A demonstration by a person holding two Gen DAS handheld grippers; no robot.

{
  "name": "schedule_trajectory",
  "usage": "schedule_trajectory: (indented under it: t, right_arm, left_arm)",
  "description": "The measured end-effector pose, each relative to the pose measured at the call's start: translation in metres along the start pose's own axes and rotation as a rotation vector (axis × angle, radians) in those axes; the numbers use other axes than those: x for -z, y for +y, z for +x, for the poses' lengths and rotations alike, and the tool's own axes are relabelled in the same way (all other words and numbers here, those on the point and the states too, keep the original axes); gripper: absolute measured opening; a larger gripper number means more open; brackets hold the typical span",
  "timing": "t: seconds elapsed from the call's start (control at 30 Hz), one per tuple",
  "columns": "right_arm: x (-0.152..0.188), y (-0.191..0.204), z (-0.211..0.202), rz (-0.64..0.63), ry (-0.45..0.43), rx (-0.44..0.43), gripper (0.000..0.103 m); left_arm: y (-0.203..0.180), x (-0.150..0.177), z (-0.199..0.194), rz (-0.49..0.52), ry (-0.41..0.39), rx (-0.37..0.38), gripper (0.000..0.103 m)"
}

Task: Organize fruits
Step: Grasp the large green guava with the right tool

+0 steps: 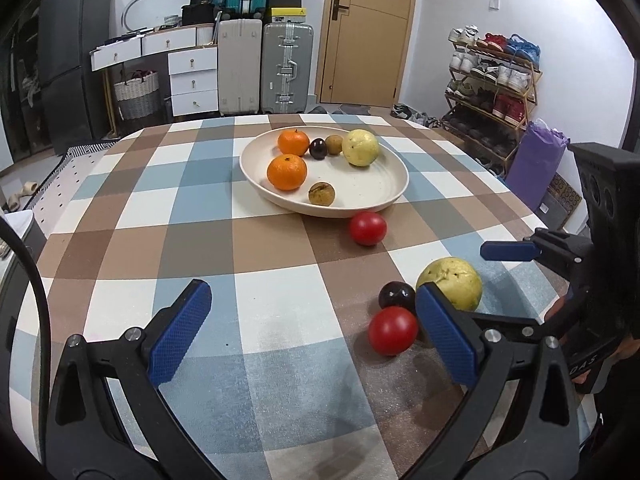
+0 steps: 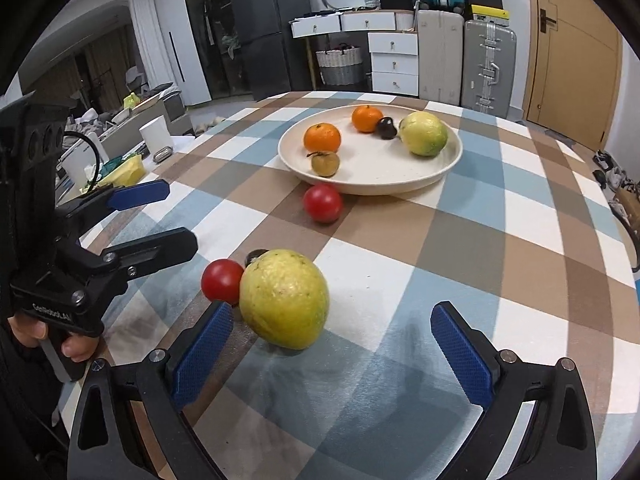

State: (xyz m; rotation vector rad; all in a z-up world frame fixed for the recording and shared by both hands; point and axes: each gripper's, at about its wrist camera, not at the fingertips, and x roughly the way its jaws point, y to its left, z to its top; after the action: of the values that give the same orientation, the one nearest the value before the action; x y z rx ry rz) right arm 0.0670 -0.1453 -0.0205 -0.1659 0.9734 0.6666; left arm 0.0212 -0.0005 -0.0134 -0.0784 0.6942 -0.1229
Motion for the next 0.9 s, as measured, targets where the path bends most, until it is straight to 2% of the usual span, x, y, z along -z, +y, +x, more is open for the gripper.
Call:
schedule_trajectory:
  t: [0.1, 0.27, 0.33, 0.43, 0.53, 0.67, 0.73, 0.9]
  right_arm:
    - [-0.0001, 0.0018, 0.0034, -0.006, 0.014, -0.011, 0.089]
    - [-0.001, 0.0056, 0.0062, -0.014, 0.014, -0.037, 0.086]
    - [-0.0019, 0.0083, 0.0082, -0.022, 0.019, -0.046, 0.077]
    - [-0.0026, 0.0095, 0.009, -0.028, 0.02, -0.065, 0.071]
    - [-0.0031, 0.0081, 0.0079, -0.021, 0.012, -0.081, 0.06]
    - [-0.0035, 0.0091, 0.0083, -0.021, 0.013, -0.1, 0.05]
    - [-0.0034, 0.0098, 0.0076, -0.022, 0.011, -0.099, 0.049]
    - [-0.0033, 0.0063, 0.0028, -0.01, -0.014, -0.095, 0.049]
  left_arm:
    - [0.0024, -0.0002, 0.0011, -0.013, 0.005, -0.005, 0.102]
    - [0.0038, -0.0004, 0.0016, -0.019, 0.008, -0.009, 0.102]
    - [0.0045, -0.0003, 0.0012, -0.02, 0.007, -0.009, 0.102]
    - [0.0054, -0.0003, 0.001, -0.029, 0.0, -0.005, 0.102]
    - [0.0058, -0.0002, 0.0014, -0.033, -0.002, 0.0, 0.102]
    - [0.0057, 0.0, 0.0018, -0.038, 0.004, 0.02, 0.102]
    - [0.0048, 0.0002, 0.0031, -0.044, 0.018, 0.044, 0.102]
    - [-0.0019, 0.0014, 0.0079, -0.022, 0.049, 0.041, 0.102]
